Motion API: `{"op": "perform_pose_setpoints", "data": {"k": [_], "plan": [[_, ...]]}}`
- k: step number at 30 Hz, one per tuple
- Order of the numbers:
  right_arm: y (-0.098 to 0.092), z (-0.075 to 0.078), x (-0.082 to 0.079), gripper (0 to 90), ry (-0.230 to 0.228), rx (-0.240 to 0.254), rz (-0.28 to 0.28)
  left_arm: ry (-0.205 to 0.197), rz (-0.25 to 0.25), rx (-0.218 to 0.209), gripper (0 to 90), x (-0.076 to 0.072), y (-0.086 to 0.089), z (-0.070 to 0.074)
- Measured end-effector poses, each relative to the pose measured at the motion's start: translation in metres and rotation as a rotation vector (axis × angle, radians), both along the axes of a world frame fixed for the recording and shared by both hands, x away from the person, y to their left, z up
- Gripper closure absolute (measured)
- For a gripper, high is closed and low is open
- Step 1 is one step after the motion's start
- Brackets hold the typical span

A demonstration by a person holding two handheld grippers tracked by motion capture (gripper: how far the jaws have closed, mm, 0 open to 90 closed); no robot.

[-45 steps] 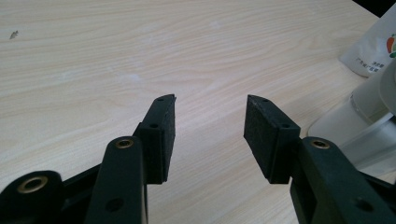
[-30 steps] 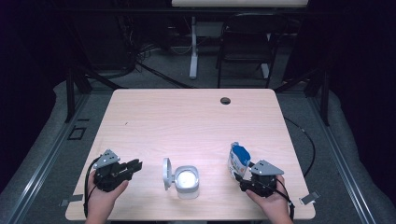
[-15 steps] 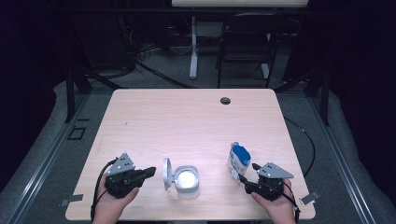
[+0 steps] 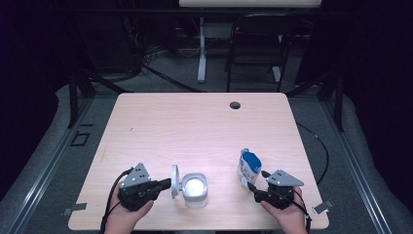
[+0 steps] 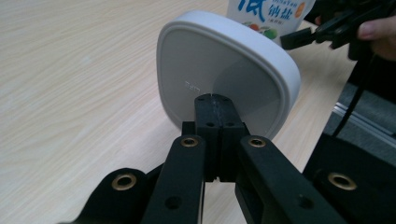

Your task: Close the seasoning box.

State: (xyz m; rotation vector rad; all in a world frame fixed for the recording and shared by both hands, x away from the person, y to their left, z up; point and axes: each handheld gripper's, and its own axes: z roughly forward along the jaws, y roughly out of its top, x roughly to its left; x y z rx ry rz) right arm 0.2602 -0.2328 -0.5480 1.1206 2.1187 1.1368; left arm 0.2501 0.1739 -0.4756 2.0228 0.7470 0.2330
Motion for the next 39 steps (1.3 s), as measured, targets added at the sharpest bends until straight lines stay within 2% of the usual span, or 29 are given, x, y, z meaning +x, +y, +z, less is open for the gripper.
{"op": "perform_pose_setpoints", "data": {"k": [2,5,11,18,22,31,36,39], "plan": [[0.000,0.000,0.000,34.1,0.006,-0.005,-0.003,0.001,-0.015,-0.004,90.0,0.000,-0.005,0.000],[-0.001,-0.001,0.000,34.1,0.003,-0.003,-0.003,-0.007,-0.030,0.018,90.0,-0.001,-0.012,-0.002],[-0.003,-0.001,0.000,34.0,0.006,0.001,-0.001,-0.017,-0.029,0.042,90.0,-0.002,-0.018,-0.004],[-0.002,-0.002,0.001,33.9,0.004,0.011,-0.005,-0.020,-0.015,0.041,90.0,-0.001,-0.014,-0.003],[-0.002,-0.003,0.001,33.9,0.007,0.000,0.000,-0.019,0.003,0.029,90.0,0.001,-0.008,-0.002],[-0.002,-0.002,0.001,33.9,0.008,-0.004,0.003,-0.009,0.078,-0.011,90.0,0.009,0.020,-0.001],[-0.002,-0.002,0.001,33.8,0.006,0.001,-0.001,0.007,0.149,-0.034,90.0,0.016,0.046,-0.006],[-0.003,-0.002,0.001,33.8,0.008,-0.003,-0.003,0.021,0.221,-0.062,90.0,0.022,0.068,-0.012]]}}
